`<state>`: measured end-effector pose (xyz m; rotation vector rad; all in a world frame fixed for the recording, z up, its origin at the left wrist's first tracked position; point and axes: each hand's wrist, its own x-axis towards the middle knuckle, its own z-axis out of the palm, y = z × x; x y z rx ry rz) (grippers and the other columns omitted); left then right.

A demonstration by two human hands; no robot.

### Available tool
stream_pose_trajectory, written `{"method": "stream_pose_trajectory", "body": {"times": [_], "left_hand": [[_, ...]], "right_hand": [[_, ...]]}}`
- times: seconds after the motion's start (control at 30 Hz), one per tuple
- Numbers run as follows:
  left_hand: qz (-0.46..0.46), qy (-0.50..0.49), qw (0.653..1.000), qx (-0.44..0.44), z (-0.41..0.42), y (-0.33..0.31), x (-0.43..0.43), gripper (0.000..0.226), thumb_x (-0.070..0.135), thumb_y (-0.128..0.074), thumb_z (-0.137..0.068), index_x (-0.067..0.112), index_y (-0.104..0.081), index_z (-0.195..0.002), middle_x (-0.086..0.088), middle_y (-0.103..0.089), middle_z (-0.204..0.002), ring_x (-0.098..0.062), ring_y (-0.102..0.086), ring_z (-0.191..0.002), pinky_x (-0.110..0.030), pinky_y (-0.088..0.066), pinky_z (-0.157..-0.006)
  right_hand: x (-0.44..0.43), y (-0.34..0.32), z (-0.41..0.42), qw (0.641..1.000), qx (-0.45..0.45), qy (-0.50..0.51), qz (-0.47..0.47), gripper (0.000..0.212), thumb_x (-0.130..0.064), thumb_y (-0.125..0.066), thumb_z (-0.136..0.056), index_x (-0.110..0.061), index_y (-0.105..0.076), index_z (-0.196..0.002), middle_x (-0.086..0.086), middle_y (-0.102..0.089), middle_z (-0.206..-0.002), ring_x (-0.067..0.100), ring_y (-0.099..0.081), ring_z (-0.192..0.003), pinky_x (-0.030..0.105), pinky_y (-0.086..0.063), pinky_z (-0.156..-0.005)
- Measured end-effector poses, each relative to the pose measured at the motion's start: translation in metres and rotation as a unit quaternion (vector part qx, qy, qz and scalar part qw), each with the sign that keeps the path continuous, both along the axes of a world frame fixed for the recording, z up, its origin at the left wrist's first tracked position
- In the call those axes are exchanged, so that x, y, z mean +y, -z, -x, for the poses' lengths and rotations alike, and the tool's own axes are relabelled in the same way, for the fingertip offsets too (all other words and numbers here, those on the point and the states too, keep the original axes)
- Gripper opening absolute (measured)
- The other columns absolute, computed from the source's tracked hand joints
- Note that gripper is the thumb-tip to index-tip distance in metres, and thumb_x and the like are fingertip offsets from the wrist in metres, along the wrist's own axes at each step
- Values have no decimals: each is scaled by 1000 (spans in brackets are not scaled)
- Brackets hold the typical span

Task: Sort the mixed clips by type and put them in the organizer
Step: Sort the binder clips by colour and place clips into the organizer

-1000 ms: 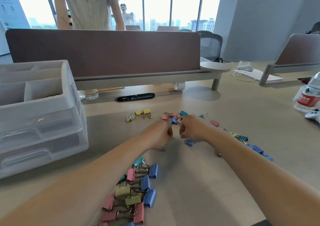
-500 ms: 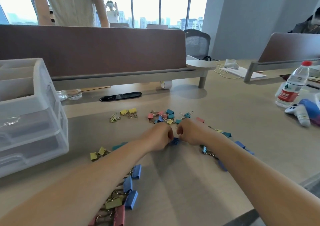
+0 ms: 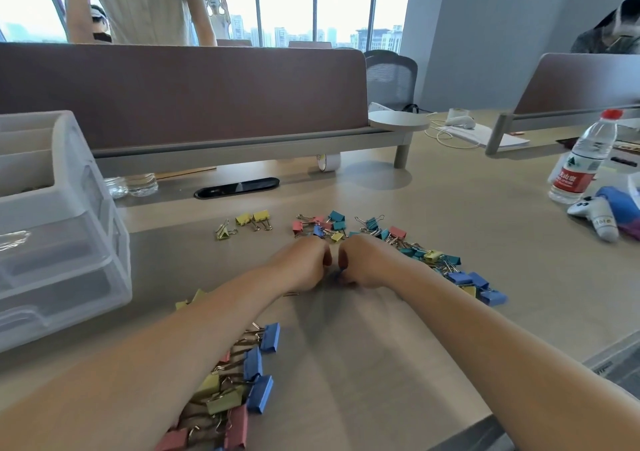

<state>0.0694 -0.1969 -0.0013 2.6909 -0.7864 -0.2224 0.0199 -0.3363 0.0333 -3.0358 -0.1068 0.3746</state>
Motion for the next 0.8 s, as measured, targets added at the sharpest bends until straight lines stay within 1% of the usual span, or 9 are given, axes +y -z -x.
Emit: {"method": "stream_pose_trajectory", "body": {"times": [0.07, 0.1, 0.13, 0.2, 0.3, 0.43, 0.57, 0.7, 0.8], "left_hand": [[-4, 8, 1000, 7, -1, 0, -3, 9, 19, -62, -88, 20, -71, -88, -2, -63, -84, -24, -60, -80, -27, -40, -58], [-1, 10, 1000, 12, 0, 0, -4, 6, 18, -64, -86, 19, -70, -84, -1, -62, -79, -23, -58, -74, -27, -36, -54], [2, 12, 1000, 15, 0, 0, -6, 3, 18, -66, -84, 18, -69, -83, -2, -61, -78, -22, -57, -71, -27, -35, -53], [6, 17, 1000, 14, 1, 1, -9, 5, 15, -68, -82, 13, -70, -87, -5, -63, -80, -22, -57, -72, -27, -35, -54], [10, 12, 1000, 13, 1, 4, -11, 8, 12, -66, -84, 12, -71, -90, -8, -65, -84, -23, -58, -73, -29, -40, -56], [14, 4, 1000, 21, -1, 6, -12, 13, 8, -61, -84, 14, -73, -87, -11, -68, -84, -29, -65, -77, -40, -52, -66], [5, 2, 1000, 28, 1, 5, -14, 12, 7, -61, -85, 10, -72, -89, -14, -67, -87, -32, -65, -81, -38, -48, -64], [19, 4, 999, 47, 3, 3, -15, 12, 7, -62, -86, 6, -73, -92, -16, -68, -92, -32, -64, -86, -37, -48, -66], [30, 3, 997, 66, 4, 1, -15, 12, 5, -61, -86, 4, -72, -93, -18, -68, -94, -26, -59, -78, -34, -44, -64]], "right_hand": [[1, 1, -2, 1000, -4, -10, 18, 28, -29, -61, -94, -6, -71, -105, 10, -67, -103, 24, -61, -84, 29, -47, -64], [1, 2, -2, 999, -7, -17, 34, 25, -26, -60, -94, -6, -71, -104, 9, -67, -101, 22, -58, -79, 27, -43, -57], [2, 2, -2, 998, -10, -25, 49, 22, -23, -58, -95, -6, -70, -103, 8, -66, -98, 21, -56, -76, 25, -39, -51], [1, 4, -2, 997, -20, -36, 68, 18, -18, -56, -94, -6, -68, -100, 7, -62, -90, 21, -55, -75, 25, -35, -47], [1, 8, -3, 997, -28, -42, 62, 11, -19, -56, -93, -11, -60, -87, 2, -53, -75, 23, -54, -73, 28, -38, -57], [0, 12, -2, 998, -36, -29, 37, 7, -16, -55, -93, -12, -58, -89, 5, -56, -83, 22, -53, -73, 29, -40, -60], [-3, 13, 1, 999, -42, -29, 12, 17, -14, -54, -93, -7, -66, -102, 7, -60, -92, 23, -55, -77, 30, -43, -64], [-8, 15, 4, 998, -57, -29, -29, 16, -17, -59, -90, -9, -69, -99, 6, -64, -92, 23, -60, -79, 32, -49, -69], [-12, 14, 7, 995, -68, -42, -53, 9, -19, -62, -89, -13, -66, -95, 3, -62, -91, 21, -57, -81, 29, -42, -67]]}}
